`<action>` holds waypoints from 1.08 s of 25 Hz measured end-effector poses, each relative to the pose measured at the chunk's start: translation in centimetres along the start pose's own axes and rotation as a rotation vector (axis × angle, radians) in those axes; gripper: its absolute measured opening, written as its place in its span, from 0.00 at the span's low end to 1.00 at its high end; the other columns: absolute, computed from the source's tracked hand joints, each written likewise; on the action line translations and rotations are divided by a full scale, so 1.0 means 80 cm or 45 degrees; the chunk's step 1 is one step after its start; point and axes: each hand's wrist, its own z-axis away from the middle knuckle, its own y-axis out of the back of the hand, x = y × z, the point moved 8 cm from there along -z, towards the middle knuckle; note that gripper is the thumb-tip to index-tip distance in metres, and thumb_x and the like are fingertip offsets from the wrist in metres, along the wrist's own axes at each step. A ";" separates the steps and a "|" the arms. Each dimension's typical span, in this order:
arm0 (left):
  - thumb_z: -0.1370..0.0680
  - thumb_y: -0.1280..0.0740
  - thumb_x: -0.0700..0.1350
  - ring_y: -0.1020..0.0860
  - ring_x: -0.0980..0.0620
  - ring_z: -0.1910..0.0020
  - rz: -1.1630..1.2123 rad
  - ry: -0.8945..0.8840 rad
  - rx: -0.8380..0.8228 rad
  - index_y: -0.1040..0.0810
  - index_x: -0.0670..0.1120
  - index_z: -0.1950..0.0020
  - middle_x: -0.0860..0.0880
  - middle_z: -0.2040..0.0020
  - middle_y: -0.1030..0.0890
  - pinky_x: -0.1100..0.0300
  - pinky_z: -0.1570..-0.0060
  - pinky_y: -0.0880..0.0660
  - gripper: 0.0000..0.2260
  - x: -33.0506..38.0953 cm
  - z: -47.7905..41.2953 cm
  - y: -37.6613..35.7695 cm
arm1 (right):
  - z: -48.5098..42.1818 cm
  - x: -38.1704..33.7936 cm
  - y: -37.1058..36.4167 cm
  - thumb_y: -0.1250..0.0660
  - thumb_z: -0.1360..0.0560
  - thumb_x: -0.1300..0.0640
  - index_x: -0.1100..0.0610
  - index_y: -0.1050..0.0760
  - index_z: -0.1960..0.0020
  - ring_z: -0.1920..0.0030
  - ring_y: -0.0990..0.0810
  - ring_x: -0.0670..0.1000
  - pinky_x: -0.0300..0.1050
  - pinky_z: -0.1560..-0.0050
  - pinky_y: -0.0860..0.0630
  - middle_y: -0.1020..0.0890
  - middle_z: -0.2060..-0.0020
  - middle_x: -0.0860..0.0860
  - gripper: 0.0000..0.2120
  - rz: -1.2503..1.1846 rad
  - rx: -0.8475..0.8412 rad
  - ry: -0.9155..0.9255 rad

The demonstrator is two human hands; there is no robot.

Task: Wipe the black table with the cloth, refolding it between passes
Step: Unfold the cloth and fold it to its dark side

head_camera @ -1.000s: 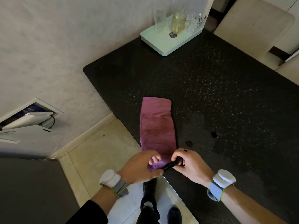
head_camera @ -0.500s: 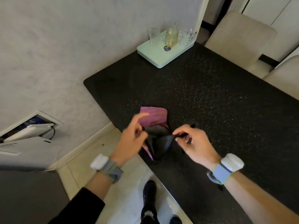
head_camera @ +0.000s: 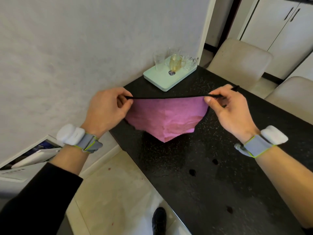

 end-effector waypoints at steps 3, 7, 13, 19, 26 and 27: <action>0.22 0.30 0.50 0.26 0.48 0.49 -0.055 -0.147 0.159 0.20 0.49 0.47 0.49 0.50 0.25 0.52 0.46 0.27 0.07 0.012 -0.013 0.025 | -0.010 -0.020 0.023 0.32 0.20 0.55 0.56 0.22 0.48 0.56 0.23 0.49 0.46 0.54 0.25 0.22 0.54 0.52 0.05 -0.031 0.073 0.038; 0.20 0.36 0.58 0.21 0.47 0.54 0.069 -0.093 0.019 0.26 0.51 0.49 0.50 0.54 0.19 0.46 0.52 0.24 0.11 0.008 -0.021 0.025 | -0.016 -0.027 0.039 0.35 0.18 0.53 0.53 0.25 0.47 0.58 0.19 0.51 0.54 0.57 0.20 0.19 0.57 0.50 0.03 -0.090 0.100 0.020; 0.22 0.30 0.55 0.22 0.56 0.61 0.203 0.011 -0.043 0.23 0.51 0.53 0.55 0.60 0.19 0.55 0.59 0.27 0.09 0.006 -0.017 0.016 | -0.015 -0.009 0.043 0.33 0.19 0.51 0.49 0.24 0.48 0.64 0.18 0.53 0.59 0.63 0.19 0.18 0.58 0.51 0.03 -0.067 0.086 -0.069; 0.22 0.29 0.52 0.25 0.55 0.78 0.413 0.147 -0.149 0.22 0.47 0.54 0.49 0.61 0.18 0.55 0.81 0.29 0.09 0.011 -0.024 0.008 | -0.015 0.006 0.039 0.34 0.19 0.53 0.50 0.23 0.51 0.68 0.21 0.60 0.62 0.66 0.22 0.19 0.64 0.58 0.03 -0.076 0.017 -0.164; 0.26 0.25 0.55 0.20 0.53 0.60 0.279 0.139 -0.148 0.20 0.51 0.58 0.51 0.62 0.17 0.56 0.58 0.27 0.10 -0.038 -0.079 -0.047 | -0.053 0.049 -0.001 0.34 0.19 0.54 0.53 0.23 0.49 0.73 0.21 0.50 0.47 0.72 0.24 0.18 0.65 0.54 0.03 -0.026 -0.076 -0.218; 0.26 0.25 0.56 0.19 0.52 0.60 0.239 0.148 -0.182 0.20 0.51 0.58 0.51 0.62 0.17 0.53 0.56 0.25 0.10 -0.051 -0.085 -0.068 | -0.058 0.063 -0.014 0.34 0.19 0.53 0.52 0.23 0.49 0.71 0.20 0.51 0.49 0.69 0.22 0.18 0.63 0.53 0.03 0.012 -0.099 -0.229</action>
